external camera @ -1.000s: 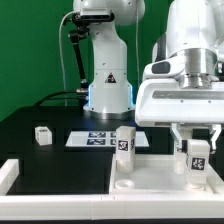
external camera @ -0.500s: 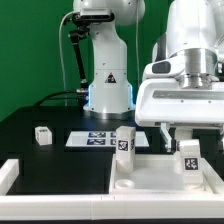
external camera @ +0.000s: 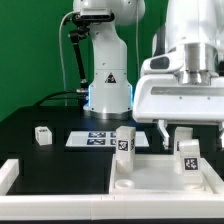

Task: Assemble square table

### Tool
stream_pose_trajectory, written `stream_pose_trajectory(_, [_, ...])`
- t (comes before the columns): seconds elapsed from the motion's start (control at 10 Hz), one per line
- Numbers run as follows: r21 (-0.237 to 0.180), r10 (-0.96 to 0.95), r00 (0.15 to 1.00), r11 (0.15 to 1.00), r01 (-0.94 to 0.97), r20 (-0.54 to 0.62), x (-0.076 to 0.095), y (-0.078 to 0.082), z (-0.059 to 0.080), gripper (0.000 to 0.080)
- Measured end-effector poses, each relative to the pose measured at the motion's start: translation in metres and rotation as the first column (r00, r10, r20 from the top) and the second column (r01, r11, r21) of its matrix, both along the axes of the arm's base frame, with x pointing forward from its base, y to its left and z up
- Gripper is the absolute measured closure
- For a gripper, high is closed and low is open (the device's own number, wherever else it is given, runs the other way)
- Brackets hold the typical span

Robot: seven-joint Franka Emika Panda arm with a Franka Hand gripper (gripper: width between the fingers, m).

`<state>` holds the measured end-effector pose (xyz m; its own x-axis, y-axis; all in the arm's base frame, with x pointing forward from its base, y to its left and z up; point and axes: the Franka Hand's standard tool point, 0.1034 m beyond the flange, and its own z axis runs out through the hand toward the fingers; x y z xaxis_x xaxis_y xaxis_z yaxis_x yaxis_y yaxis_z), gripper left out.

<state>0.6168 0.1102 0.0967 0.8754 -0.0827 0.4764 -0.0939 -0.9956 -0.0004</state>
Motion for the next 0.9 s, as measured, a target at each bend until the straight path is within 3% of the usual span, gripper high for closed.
stream_pose_trajectory(0.1, [0.020,-0.012,1.000,1.000,0.013,-0.021,0.009,-0.002,0.008,0.0150])
stream_pose_trajectory(0.3, [0.052,-0.031,0.990,0.998,0.038,-0.135,0.016,-0.010,0.008,0.0150])
stream_pose_trajectory(0.6, [0.093,-0.035,0.934,0.993,0.072,-0.356,0.006,-0.011,-0.006,0.0150])
stream_pose_trajectory(0.9, [0.102,-0.080,0.918,0.986,0.129,-0.389,0.008,0.002,-0.013,0.0150])
